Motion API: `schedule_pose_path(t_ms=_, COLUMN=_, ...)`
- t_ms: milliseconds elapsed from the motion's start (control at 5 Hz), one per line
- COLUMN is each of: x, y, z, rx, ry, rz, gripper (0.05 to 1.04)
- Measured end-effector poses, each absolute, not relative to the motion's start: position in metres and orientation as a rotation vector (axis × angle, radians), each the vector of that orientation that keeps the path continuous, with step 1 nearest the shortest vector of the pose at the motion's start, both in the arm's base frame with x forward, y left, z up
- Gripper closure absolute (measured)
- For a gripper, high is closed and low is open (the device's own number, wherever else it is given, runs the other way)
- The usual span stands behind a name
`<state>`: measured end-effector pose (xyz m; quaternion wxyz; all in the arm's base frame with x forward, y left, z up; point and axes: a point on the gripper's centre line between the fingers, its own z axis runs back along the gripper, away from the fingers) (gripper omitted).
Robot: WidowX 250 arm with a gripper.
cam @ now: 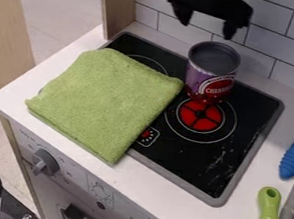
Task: Move the can in the lower side of the right burner
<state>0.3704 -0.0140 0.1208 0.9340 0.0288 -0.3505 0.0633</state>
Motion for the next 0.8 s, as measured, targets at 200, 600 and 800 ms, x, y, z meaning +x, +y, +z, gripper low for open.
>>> schedule_pose_path(t_ms=200, x=0.379, y=-0.024, z=0.114, rx=0.03, ry=-0.724, rz=0.068, gripper=0.084)
schedule_pose_path(t_ms=600, x=0.388, y=-0.04, z=0.101, rx=0.001, ry=-0.677, rz=0.019, gripper=0.084)
schedule_pose_path(t_ms=800, x=0.392, y=-0.041, z=0.087, rx=0.028, ry=-0.655, rz=0.023, gripper=0.084)
